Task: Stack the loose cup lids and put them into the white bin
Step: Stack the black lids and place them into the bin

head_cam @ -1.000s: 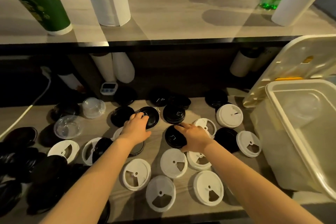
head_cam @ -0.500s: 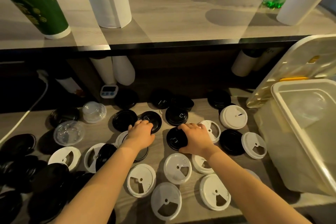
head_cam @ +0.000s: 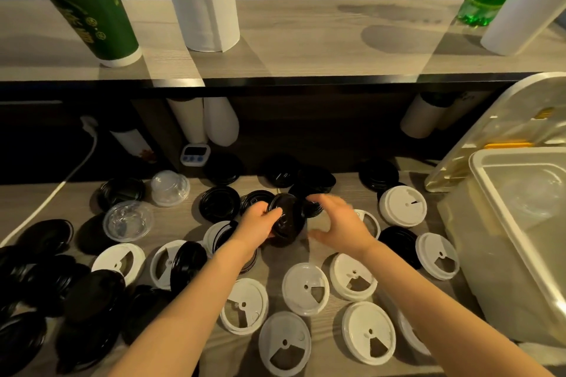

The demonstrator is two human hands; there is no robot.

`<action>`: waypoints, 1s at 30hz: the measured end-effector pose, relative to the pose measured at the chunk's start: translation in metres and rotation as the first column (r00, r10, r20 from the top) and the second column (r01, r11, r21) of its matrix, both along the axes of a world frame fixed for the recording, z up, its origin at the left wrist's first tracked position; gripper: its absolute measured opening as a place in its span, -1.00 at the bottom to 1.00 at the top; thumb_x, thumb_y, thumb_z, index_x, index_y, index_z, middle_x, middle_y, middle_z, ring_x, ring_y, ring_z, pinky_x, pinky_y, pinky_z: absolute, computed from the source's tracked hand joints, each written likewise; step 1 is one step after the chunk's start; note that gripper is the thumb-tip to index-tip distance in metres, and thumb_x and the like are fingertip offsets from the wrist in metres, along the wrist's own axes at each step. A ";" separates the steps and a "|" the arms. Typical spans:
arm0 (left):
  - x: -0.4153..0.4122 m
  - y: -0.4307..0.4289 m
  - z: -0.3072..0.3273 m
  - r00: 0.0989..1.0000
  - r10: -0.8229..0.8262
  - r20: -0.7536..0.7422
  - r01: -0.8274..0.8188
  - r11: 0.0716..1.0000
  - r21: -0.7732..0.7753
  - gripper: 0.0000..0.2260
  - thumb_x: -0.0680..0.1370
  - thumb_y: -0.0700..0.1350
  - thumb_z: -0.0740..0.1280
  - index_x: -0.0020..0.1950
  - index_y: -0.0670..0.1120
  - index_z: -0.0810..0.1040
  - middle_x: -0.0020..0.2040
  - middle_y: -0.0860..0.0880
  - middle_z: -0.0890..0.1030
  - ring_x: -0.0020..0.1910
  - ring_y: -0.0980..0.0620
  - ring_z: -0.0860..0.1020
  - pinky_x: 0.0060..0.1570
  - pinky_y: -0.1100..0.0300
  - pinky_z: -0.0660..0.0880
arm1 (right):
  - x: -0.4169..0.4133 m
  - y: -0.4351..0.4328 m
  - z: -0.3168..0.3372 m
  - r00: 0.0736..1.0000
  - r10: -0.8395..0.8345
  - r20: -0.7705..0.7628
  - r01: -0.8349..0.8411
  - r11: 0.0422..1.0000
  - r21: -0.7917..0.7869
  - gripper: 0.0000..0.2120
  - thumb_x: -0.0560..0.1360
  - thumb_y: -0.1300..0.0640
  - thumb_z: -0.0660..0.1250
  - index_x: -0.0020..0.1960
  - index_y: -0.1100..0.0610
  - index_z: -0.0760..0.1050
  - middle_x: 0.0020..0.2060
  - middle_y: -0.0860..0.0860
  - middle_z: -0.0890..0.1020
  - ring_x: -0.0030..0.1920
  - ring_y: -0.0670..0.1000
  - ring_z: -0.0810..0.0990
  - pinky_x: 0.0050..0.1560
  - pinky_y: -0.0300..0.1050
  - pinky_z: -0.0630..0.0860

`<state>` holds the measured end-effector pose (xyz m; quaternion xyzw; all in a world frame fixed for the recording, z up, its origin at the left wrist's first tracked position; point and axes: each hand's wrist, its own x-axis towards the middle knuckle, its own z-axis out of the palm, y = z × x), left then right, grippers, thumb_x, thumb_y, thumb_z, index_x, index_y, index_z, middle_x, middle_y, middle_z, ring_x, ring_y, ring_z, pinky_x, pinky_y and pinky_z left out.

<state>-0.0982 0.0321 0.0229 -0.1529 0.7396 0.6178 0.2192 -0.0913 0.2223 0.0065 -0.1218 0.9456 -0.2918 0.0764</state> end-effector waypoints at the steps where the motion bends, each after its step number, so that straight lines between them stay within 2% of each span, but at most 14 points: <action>1: -0.002 -0.004 -0.001 1.000 0.017 -0.011 -0.018 0.999 -0.032 -0.86 0.58 -0.17 0.25 -0.15 -0.15 0.35 -0.14 -0.14 0.44 -0.09 -0.06 0.49 -0.02 0.03 0.54 | -0.006 0.003 0.001 0.997 -0.059 -0.045 0.060 0.998 0.020 -0.46 0.41 0.09 0.44 0.35 0.11 0.38 0.25 0.03 0.51 0.30 0.06 0.41 0.24 -0.14 0.34; 4: -0.006 -0.017 -0.001 0.998 0.066 -0.015 -0.067 0.995 -0.076 -0.94 0.55 -0.16 0.28 -0.05 -0.13 0.43 -0.09 -0.19 0.49 -0.05 -0.11 0.52 0.01 -0.05 0.53 | -0.031 0.005 0.001 0.975 -0.189 -0.117 0.207 0.965 0.163 -0.48 0.47 0.07 0.39 0.37 0.14 0.35 0.28 0.08 0.46 0.31 0.12 0.39 0.22 -0.02 0.41; 7: -0.006 -0.025 -0.002 0.993 0.116 -0.012 -0.117 0.984 -0.137 -0.80 0.54 -0.15 0.30 0.01 -0.29 0.48 0.02 -0.33 0.57 0.05 -0.26 0.56 0.11 -0.14 0.50 | -0.050 -0.002 -0.002 0.984 -0.175 -0.009 0.169 0.932 0.320 -0.43 0.48 0.01 0.36 0.43 0.12 0.28 0.36 0.07 0.37 0.35 0.14 0.34 0.22 0.03 0.42; 9: -0.005 -0.027 -0.002 0.991 0.134 -0.018 -0.135 0.979 -0.154 -0.77 0.54 -0.15 0.29 0.04 -0.32 0.47 0.06 -0.33 0.57 0.10 -0.26 0.55 0.12 -0.17 0.50 | -0.055 -0.005 -0.007 0.985 -0.169 0.017 0.149 0.907 0.394 -0.52 0.50 0.01 0.33 0.36 0.12 0.34 0.30 0.08 0.41 0.30 0.15 0.38 0.17 0.04 0.42; 12: -0.003 -0.027 0.000 0.988 0.154 -0.026 -0.156 0.978 -0.141 -0.80 0.56 -0.17 0.28 0.04 -0.31 0.48 0.05 -0.30 0.58 0.08 -0.20 0.57 0.07 -0.08 0.56 | -0.052 -0.005 -0.013 0.982 -0.184 -0.050 0.188 0.892 0.411 -0.72 0.54 0.07 0.26 0.21 0.15 0.42 0.16 0.09 0.51 0.19 0.16 0.45 0.05 0.01 0.41; 15: -0.001 -0.028 0.000 0.983 0.181 -0.023 -0.182 0.981 -0.069 -0.88 0.57 -0.20 0.26 0.03 -0.25 0.48 -0.01 -0.26 0.56 0.05 -0.15 0.58 -0.06 0.06 0.58 | -0.045 0.002 -0.012 0.967 -0.223 -0.122 0.249 0.927 0.279 -0.83 0.52 0.15 0.25 0.09 0.18 0.42 0.01 0.10 0.55 0.04 0.17 0.51 -0.11 -0.03 0.37; 18: 0.003 -0.026 0.003 0.978 0.206 0.006 -0.206 0.978 0.017 -0.92 0.59 -0.23 0.24 0.03 -0.23 0.45 -0.07 -0.15 0.58 -0.06 -0.03 0.58 -0.22 0.23 0.54 | -0.034 0.011 -0.002 0.932 -0.345 -0.109 0.350 0.936 0.030 -0.86 0.49 0.19 0.30 0.03 0.19 0.42 -0.11 0.10 0.57 -0.11 0.14 0.54 -0.23 -0.04 0.40; 20: 0.003 -0.024 0.004 0.971 0.239 0.025 -0.240 0.969 0.062 -0.93 0.59 -0.25 0.23 0.06 -0.21 0.44 -0.09 -0.12 0.58 -0.09 -0.02 0.58 -0.25 0.24 0.51 | -0.024 0.013 0.008 0.903 -0.428 -0.048 0.414 0.894 -0.171 -0.89 0.49 0.21 0.33 -0.03 0.16 0.40 -0.21 0.07 0.57 -0.24 0.08 0.54 -0.29 -0.02 0.43; 22: 0.004 -0.022 0.005 0.967 0.254 0.033 -0.256 0.963 0.078 -0.94 0.58 -0.26 0.23 0.05 -0.18 0.44 -0.11 -0.10 0.58 -0.11 -0.02 0.57 -0.25 0.22 0.50 | -0.015 0.014 0.016 0.881 -0.473 0.019 0.452 0.827 -0.334 -0.88 0.49 0.23 0.34 -0.07 0.14 0.39 -0.30 0.01 0.54 -0.33 -0.02 0.51 -0.33 -0.14 0.41; 24: 0.004 -0.020 0.004 0.971 0.239 0.027 -0.240 0.968 0.068 -0.94 0.58 -0.26 0.24 0.04 -0.17 0.46 -0.12 -0.10 0.58 -0.10 -0.02 0.57 -0.24 0.21 0.51 | -0.008 0.015 0.020 0.859 -0.506 0.077 0.485 0.758 -0.435 -0.88 0.49 0.24 0.35 -0.08 0.16 0.40 -0.28 0.00 0.52 -0.29 -0.06 0.50 -0.29 -0.26 0.40; 27: 0.006 -0.017 0.004 0.972 0.234 0.012 -0.234 0.970 0.058 -0.89 0.58 -0.25 0.25 0.10 -0.18 0.46 -0.06 -0.12 0.58 -0.08 -0.03 0.56 -0.20 0.19 0.51 | 0.002 0.019 0.021 0.824 -0.523 0.219 0.546 0.628 -0.554 -0.87 0.48 0.21 0.38 -0.05 0.21 0.44 -0.15 0.14 0.58 -0.12 0.06 0.58 -0.08 -0.07 0.52; 30: 0.008 -0.014 0.004 0.969 0.246 0.007 -0.246 0.968 0.051 -0.86 0.58 -0.24 0.24 0.13 -0.18 0.45 0.01 -0.14 0.56 -0.03 -0.04 0.54 -0.24 0.22 0.48 | 0.012 0.021 0.017 0.786 -0.463 0.411 0.617 0.530 -0.582 -0.88 0.47 0.15 0.40 -0.04 0.13 0.51 -0.08 0.10 0.63 -0.01 0.08 0.61 0.01 -0.03 0.55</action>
